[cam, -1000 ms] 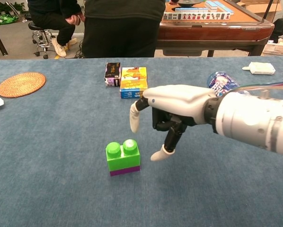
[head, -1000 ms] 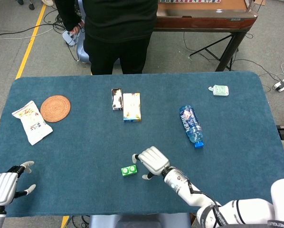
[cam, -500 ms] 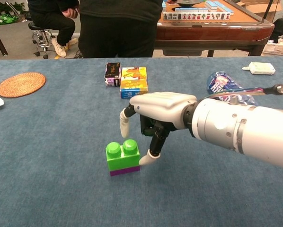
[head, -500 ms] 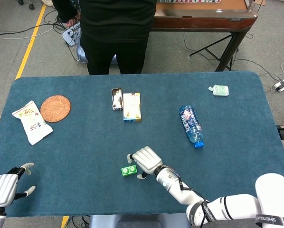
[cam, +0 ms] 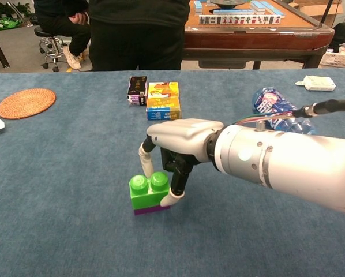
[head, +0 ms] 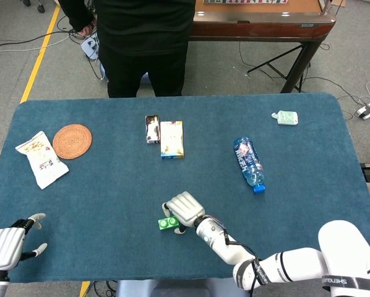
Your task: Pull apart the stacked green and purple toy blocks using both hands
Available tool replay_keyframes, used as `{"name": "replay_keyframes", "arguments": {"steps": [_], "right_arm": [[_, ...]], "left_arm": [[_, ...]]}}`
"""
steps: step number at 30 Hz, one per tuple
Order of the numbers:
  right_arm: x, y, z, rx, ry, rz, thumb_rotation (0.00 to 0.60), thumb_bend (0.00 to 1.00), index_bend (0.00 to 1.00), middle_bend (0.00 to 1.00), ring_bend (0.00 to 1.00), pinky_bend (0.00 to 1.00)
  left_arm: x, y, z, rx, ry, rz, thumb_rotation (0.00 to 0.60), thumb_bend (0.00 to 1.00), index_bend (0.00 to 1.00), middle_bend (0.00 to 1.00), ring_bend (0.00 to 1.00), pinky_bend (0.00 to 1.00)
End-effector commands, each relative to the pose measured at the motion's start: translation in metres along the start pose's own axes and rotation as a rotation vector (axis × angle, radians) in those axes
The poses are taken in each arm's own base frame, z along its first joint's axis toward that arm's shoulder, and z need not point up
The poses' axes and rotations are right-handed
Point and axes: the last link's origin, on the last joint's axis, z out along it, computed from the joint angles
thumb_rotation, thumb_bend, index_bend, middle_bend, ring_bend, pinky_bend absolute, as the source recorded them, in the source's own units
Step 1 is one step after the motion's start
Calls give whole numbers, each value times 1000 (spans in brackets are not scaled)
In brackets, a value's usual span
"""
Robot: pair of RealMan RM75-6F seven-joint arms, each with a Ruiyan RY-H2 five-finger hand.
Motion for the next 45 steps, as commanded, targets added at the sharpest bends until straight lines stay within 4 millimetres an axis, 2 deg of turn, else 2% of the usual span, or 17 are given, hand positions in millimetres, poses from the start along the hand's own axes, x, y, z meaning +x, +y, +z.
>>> {"name": "replay_keyframes", "arguments": {"steps": [1, 7, 12, 18, 24, 32, 36, 41, 45], "right_arm": [[0, -1, 2, -5, -4, -5, 600, 271, 530, 1000, 1000, 1000], [0, -1, 4, -14, -4, -3, 600, 431, 614, 1000, 1000, 1000], [11, 6, -2, -11, 13, 54, 600, 463, 642, 1000, 1000, 1000], [43, 25, -23, -25, 90, 105, 600, 473, 649, 1000, 1000, 1000], [81, 44, -50, -50, 140, 126, 600, 475, 648, 1000, 1000, 1000], [121, 52, -78, -58, 153, 165, 600, 473, 649, 1000, 1000, 1000], [139, 52, -90, -48, 144, 183, 600, 473, 648, 1000, 1000, 1000], [156, 53, -99, -51, 137, 179, 600, 473, 648, 1000, 1000, 1000], [164, 52, -101, -62, 139, 168, 600, 473, 648, 1000, 1000, 1000]], "left_arm": [[-1, 0, 0, 0, -1, -2, 600, 119, 347, 447, 419, 660], [-2, 2, 1, -5, -1, -12, 600, 119, 348, 447, 419, 660], [-1, 6, 4, -7, 3, -46, 600, 119, 346, 449, 423, 662], [6, 18, 17, -18, 0, -126, 600, 119, 323, 451, 450, 742], [21, 42, 39, -46, -18, -265, 600, 119, 309, 463, 552, 878], [41, 85, 75, -104, -68, -416, 600, 120, 301, 617, 712, 995], [48, 107, 92, -131, -87, -506, 600, 119, 300, 708, 780, 1000], [54, 127, 106, -144, -106, -656, 600, 119, 337, 943, 975, 1000], [59, 140, 115, -168, -128, -755, 600, 119, 352, 999, 1000, 1000]]}}
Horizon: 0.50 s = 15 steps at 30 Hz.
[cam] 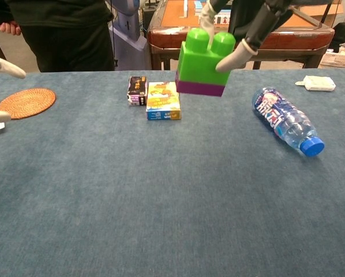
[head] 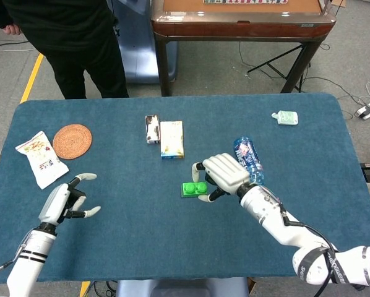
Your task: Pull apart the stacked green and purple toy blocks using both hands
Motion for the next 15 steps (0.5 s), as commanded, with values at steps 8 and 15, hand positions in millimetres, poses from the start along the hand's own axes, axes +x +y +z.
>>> {"name": "replay_keyframes", "arguments": {"steps": [8, 15], "right_arm": [[9, -10, 6, 6, -16, 3, 600, 473, 648, 1000, 1000, 1000], [11, -14, 14, -4, -4, -9, 600, 473, 650, 1000, 1000, 1000]], "left_arm": [[-12, 32, 26, -20, -116, -294, 600, 100, 396, 1000, 1000, 1000], [-23, 45, 33, -36, -145, -350, 600, 95, 395, 1000, 1000, 1000]]}}
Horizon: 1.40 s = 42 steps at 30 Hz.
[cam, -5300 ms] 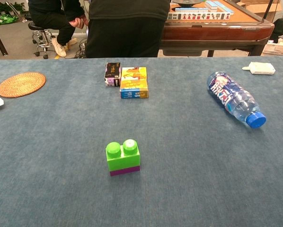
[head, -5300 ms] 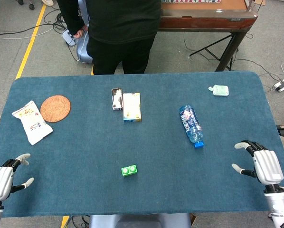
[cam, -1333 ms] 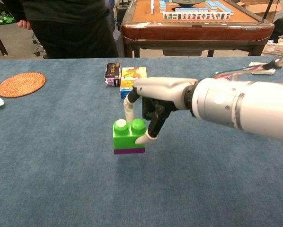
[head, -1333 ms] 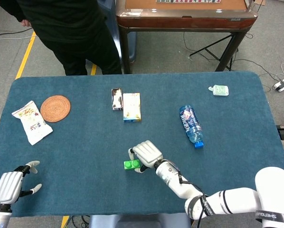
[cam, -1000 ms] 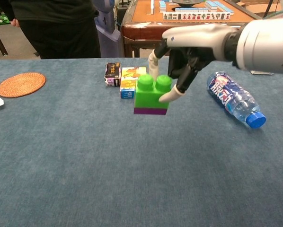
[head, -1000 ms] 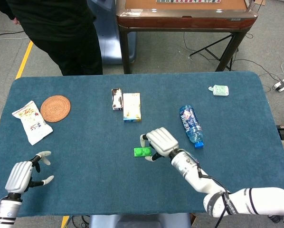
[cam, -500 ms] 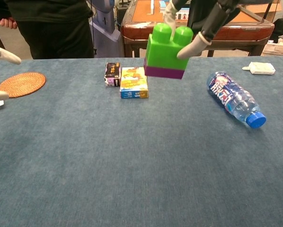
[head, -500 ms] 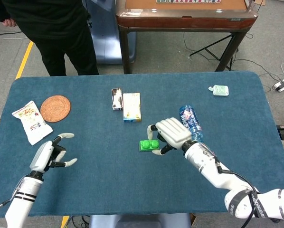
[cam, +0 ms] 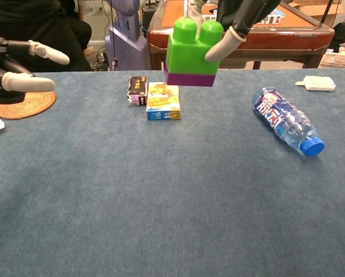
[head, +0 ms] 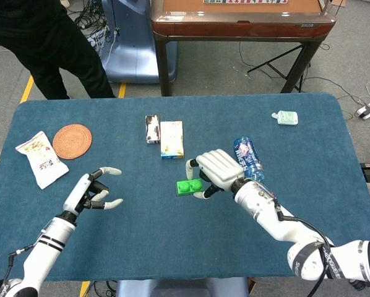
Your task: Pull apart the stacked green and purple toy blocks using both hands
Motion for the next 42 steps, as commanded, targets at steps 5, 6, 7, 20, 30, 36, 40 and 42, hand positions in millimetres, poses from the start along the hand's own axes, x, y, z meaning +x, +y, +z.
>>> {"name": "replay_keyframes", "arguments": {"steps": [5, 6, 7, 20, 30, 36, 40, 42], "right_arm": [[0, -6, 14, -23, 18, 12, 600, 473, 657, 1000, 1000, 1000], [0, -7, 15, -24, 19, 16, 600, 473, 657, 1000, 1000, 1000], [0, -7, 17, -25, 18, 20, 600, 474, 658, 1000, 1000, 1000], [-4, -18, 33, 6, 7, 73, 600, 476, 663, 1000, 1000, 1000], [-9, -29, 44, 39, 3, 113, 600, 481, 664, 1000, 1000, 1000], [-9, -33, 48, 45, 2, 121, 600, 496, 669, 1000, 1000, 1000], [-10, -34, 49, 43, -3, 122, 600, 497, 669, 1000, 1000, 1000], [-10, -34, 50, 44, -5, 125, 600, 500, 669, 1000, 1000, 1000]], "left_arm": [[-15, 6, 8, -1, -7, -46, 600, 95, 395, 1000, 1000, 1000], [-16, 7, 9, -1, -7, -47, 600, 95, 395, 1000, 1000, 1000], [-17, 7, 10, 0, -5, -47, 600, 95, 395, 1000, 1000, 1000], [-35, 16, 20, -31, 26, -99, 600, 95, 423, 1000, 1000, 1000], [-47, 20, 23, -40, 20, -88, 600, 95, 430, 1000, 1000, 1000], [-52, 19, 23, -36, 19, -85, 600, 95, 437, 1000, 1000, 1000], [-54, 18, 23, -39, 22, -89, 600, 95, 445, 1000, 1000, 1000], [-56, 18, 24, -47, 26, -88, 600, 95, 446, 1000, 1000, 1000]]}}
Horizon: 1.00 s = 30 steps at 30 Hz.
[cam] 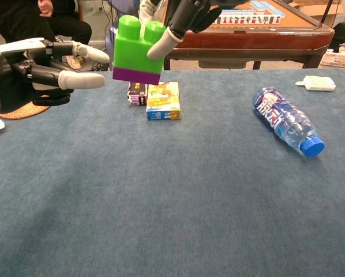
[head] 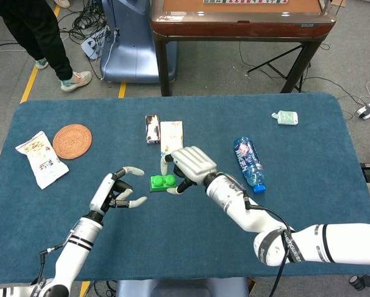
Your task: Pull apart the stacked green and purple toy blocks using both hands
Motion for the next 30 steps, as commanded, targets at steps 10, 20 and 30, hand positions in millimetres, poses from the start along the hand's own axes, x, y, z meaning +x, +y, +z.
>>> {"name": "replay_keyframes", "arguments": {"steps": [10, 20, 30], "right_arm": [[-1, -1, 1, 6, -5, 15, 600, 501, 669, 1000, 1000, 1000], [1, 0, -1, 14, -10, 30, 600, 501, 669, 1000, 1000, 1000], [0, -1, 1, 21, -19, 40, 600, 503, 669, 1000, 1000, 1000]], "left_arm": [[-9, 0, 2, -63, 28, 8, 600, 95, 479, 1000, 1000, 1000], [-14, -3, 4, -58, 22, 21, 600, 95, 508, 1000, 1000, 1000], [-17, -5, 6, -48, 24, 13, 600, 95, 537, 1000, 1000, 1000]]}}
